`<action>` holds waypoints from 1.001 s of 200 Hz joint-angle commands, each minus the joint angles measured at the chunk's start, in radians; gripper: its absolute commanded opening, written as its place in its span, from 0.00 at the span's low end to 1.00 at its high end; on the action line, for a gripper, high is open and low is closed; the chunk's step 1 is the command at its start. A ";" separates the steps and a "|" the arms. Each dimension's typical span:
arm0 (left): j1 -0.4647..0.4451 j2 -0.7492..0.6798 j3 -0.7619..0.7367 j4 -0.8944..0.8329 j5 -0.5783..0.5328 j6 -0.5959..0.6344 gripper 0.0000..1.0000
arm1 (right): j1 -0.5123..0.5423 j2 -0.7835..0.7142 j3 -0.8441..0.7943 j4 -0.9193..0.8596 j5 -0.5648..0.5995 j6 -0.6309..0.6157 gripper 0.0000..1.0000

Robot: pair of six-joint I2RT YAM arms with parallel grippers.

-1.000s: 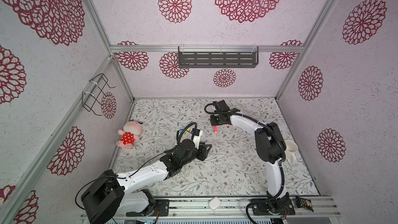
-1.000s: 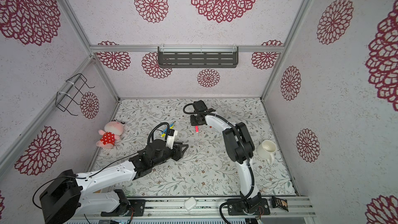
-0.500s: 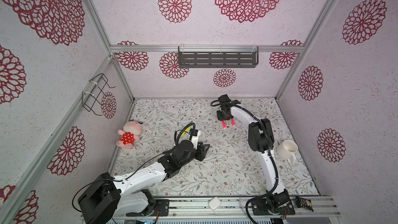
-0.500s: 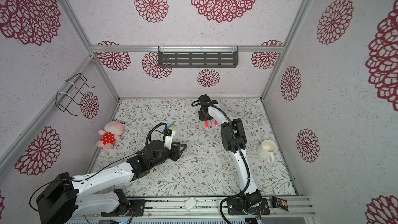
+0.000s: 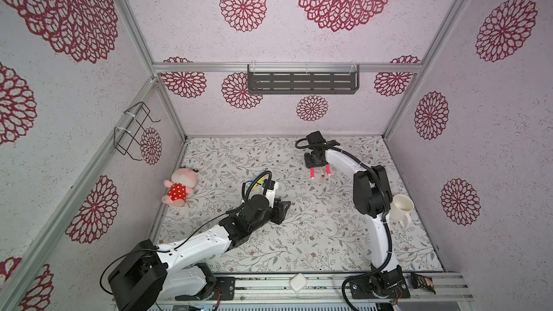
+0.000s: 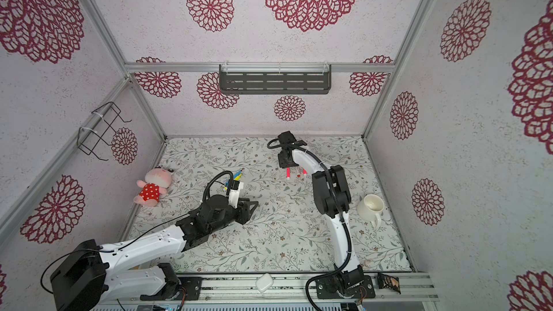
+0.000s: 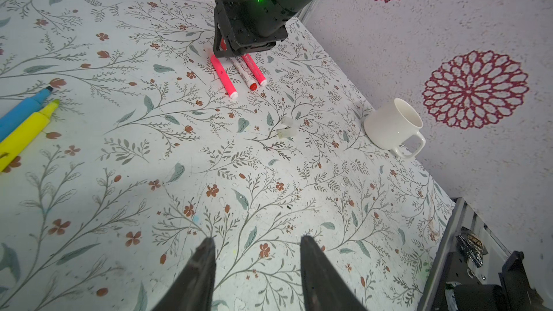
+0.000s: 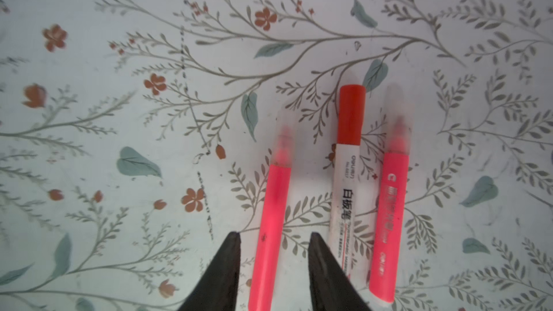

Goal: Insert the pens into the pen caps
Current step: 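Lower the highlighter beside the red-capped marker and open the right gripper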

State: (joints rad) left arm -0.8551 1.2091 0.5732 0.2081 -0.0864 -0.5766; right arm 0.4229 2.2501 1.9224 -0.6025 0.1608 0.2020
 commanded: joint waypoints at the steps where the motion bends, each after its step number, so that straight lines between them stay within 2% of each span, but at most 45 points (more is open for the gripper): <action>1: 0.002 -0.024 0.011 0.002 -0.004 -0.007 0.48 | 0.003 -0.067 -0.021 0.052 -0.007 -0.006 0.33; 39: 0.003 -0.032 0.013 -0.001 -0.001 -0.011 0.48 | 0.013 -0.039 -0.018 0.056 -0.101 0.002 0.30; 62: 0.002 -0.043 0.010 -0.004 -0.003 -0.014 0.48 | 0.017 -0.015 -0.012 0.051 -0.119 0.012 0.30; 126: 0.002 -0.058 0.001 -0.004 -0.008 -0.016 0.49 | 0.022 0.046 0.013 0.013 -0.112 0.022 0.30; 200: 0.002 -0.058 -0.001 -0.012 -0.016 -0.011 0.49 | 0.020 0.089 0.028 -0.029 -0.037 0.027 0.29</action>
State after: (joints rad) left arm -0.8551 1.1671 0.5732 0.2024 -0.0906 -0.5816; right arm 0.4404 2.3356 1.9053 -0.5938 0.0666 0.2111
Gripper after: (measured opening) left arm 0.488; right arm 0.295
